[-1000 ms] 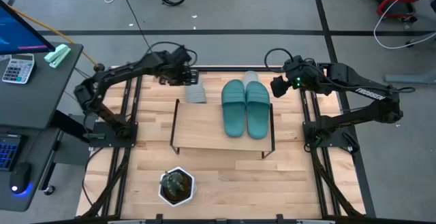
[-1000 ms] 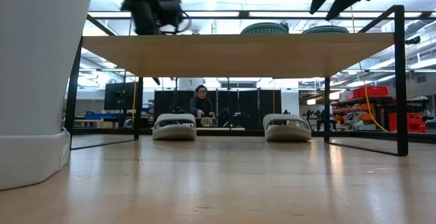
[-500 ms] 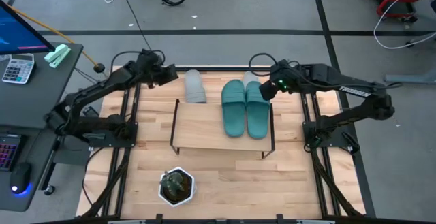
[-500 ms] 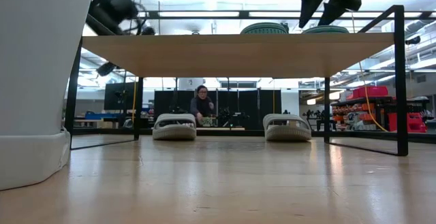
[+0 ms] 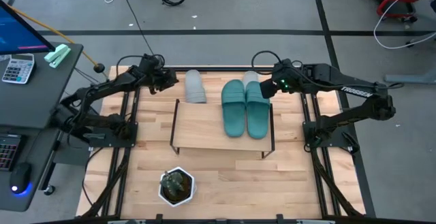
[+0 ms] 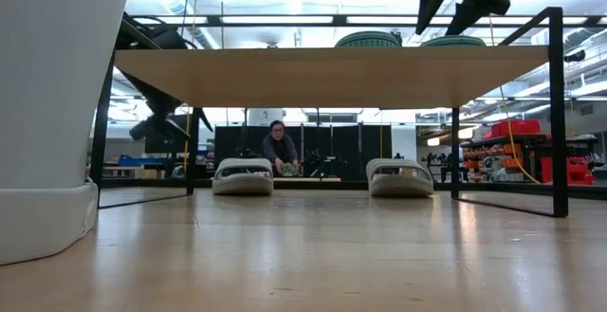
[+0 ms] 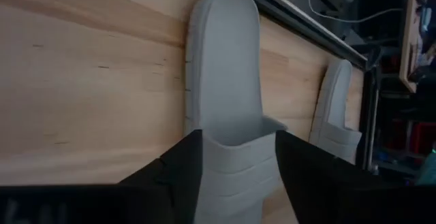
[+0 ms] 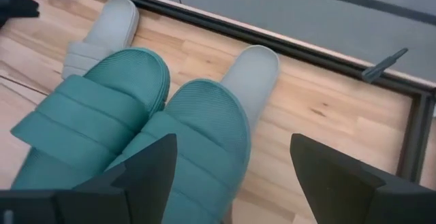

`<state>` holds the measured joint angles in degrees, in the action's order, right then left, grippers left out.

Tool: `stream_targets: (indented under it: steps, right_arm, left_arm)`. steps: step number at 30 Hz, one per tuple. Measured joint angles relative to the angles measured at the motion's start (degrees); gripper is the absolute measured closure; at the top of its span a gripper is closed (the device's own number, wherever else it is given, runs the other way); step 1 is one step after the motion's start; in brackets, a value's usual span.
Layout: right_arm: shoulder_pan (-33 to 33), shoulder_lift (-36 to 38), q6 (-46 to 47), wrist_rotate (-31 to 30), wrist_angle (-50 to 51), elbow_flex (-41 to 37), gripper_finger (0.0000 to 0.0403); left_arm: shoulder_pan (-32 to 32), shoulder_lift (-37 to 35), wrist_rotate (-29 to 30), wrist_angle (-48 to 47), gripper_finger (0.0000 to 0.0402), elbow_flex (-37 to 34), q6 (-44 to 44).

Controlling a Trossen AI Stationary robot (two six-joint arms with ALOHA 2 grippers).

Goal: Pick and place slides into the shelf
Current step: Put the left gray slide on the shelf

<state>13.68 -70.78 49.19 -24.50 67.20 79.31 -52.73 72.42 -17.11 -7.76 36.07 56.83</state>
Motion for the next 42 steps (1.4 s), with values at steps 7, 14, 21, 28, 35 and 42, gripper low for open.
stream_targets:
  steps: [7, 14, 21, 28, 35, 42]
  right_arm:
    - [0.02, 0.00, 0.96, 0.62, -0.15, 0.00, 0.0110]
    - [0.02, 0.00, 0.94, 1.02, -1.18, 0.00, 0.0110]
    - [0.02, 0.00, 0.89, 1.53, -1.23, 0.00, 0.0110]
    - [0.02, 0.00, 0.34, 1.69, -1.25, 0.00, 0.0110]
    - [0.02, 0.00, 0.22, 2.17, -1.22, 0.00, 0.0110]
    - [0.04, 0.00, 0.17, 2.17, -1.22, 0.02, 0.0110]
  left_arm:
    - [0.33, 5.37, -2.89, 0.64, 0.0155, 0.00, -0.71]
    - [0.35, 9.49, -7.35, 4.05, 0.0127, 0.01, 0.28]
    - [0.35, 11.15, -8.70, 6.37, 0.0125, 0.03, 4.13]
    - [1.61, 11.87, -9.14, 7.42, 0.0124, 0.04, 1.93]
    - [3.97, 12.10, -8.78, 7.56, 0.0124, 0.05, 0.41]
    - [6.42, 16.00, -6.83, 7.70, 0.0124, 0.11, 0.46]
